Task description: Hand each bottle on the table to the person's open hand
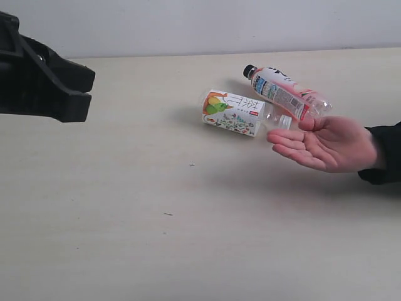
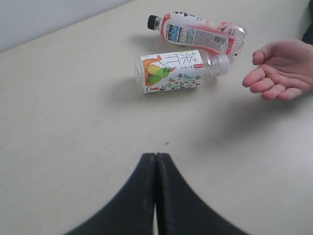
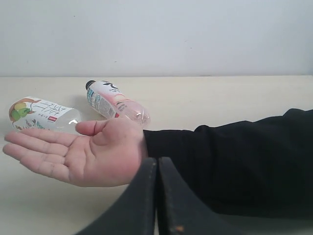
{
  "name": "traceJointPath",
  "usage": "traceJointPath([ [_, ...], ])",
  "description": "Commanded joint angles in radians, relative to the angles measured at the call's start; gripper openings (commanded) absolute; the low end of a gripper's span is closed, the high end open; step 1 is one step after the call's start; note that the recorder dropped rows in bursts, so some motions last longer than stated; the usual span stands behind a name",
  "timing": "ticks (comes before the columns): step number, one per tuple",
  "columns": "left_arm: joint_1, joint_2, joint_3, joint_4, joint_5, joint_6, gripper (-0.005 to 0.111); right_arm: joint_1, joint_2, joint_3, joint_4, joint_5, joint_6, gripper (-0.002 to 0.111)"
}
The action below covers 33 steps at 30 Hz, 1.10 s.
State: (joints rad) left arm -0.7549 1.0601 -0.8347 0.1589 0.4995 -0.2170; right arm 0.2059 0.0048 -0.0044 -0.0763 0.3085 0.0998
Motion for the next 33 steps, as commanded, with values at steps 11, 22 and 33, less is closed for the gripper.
traceJointPath([
  [11,0.034,-0.037,0.104,0.036,0.064,-0.080,0.000,-0.002,-0.005,0.004,0.000,-0.005,-0.001,0.000],
  [22,0.193,-0.193,0.243,0.247,-0.013,-0.355,0.000,-0.002,-0.005,0.004,0.000,-0.119,-0.001,0.000],
  [33,0.195,-0.198,0.267,0.244,-0.009,-0.355,0.000,-0.002,-0.005,0.004,0.260,-0.616,0.141,0.000],
])
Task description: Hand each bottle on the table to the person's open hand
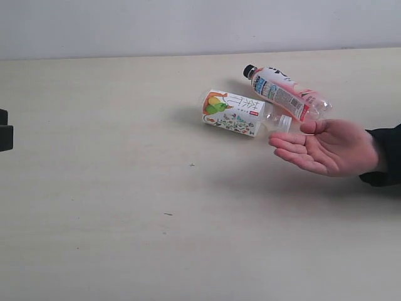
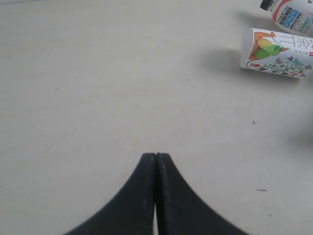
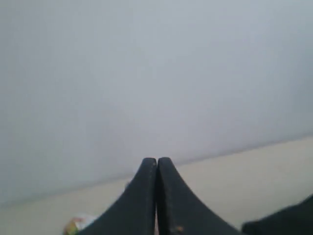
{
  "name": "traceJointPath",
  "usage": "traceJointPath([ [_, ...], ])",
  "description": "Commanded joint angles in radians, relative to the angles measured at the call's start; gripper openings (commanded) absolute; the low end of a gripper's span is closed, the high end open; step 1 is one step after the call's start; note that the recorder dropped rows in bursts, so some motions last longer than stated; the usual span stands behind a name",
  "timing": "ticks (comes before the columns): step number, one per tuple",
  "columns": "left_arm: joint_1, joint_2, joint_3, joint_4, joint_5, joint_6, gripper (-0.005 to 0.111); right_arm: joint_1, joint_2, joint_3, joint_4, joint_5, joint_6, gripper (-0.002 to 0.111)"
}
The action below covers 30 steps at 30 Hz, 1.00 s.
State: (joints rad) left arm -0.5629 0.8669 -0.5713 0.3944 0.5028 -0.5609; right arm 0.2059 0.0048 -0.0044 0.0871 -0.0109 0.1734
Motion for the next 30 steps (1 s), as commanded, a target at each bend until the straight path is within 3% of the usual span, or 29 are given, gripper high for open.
traceJointPath([
  [1,0.003,-0.005,0.004,0.008,-0.012,-0.011,0.000,-0.002,-0.005,0.004,0.094,-0.383,0.068,0.000],
  [4,0.003,-0.005,0.004,0.008,-0.012,-0.011,0.000,-0.002,0.000,-0.080,0.094,-0.465,0.057,0.000],
  [7,0.003,-0.005,0.004,0.008,-0.012,-0.011,0.000,-0.002,0.135,-0.268,0.094,-0.315,-0.036,0.000],
  [13,0.003,-0.005,0.004,0.008,-0.012,-0.011,0.000,-0.002,0.612,-0.711,0.094,0.004,-0.143,0.000],
  [18,0.003,-0.005,0.004,0.008,-0.012,-0.011,0.000,-0.002,1.120,-1.148,0.087,0.334,-0.285,0.000],
  [23,0.003,-0.005,0.004,0.008,-0.012,-0.011,0.000,-0.002,1.594,-1.656,0.087,0.843,-0.370,0.000],
  [26,0.003,-0.005,0.004,0.008,-0.012,-0.011,0.000,-0.002,1.843,-1.885,0.098,1.060,-0.441,0.006],
  [28,0.003,-0.005,0.004,0.008,-0.012,-0.011,0.000,0.004,2.004,-2.040,0.103,1.203,-0.482,0.016],
  [30,0.003,-0.005,0.004,0.008,-0.012,-0.011,0.000,0.010,2.135,-2.168,0.095,1.232,-0.517,0.029],
])
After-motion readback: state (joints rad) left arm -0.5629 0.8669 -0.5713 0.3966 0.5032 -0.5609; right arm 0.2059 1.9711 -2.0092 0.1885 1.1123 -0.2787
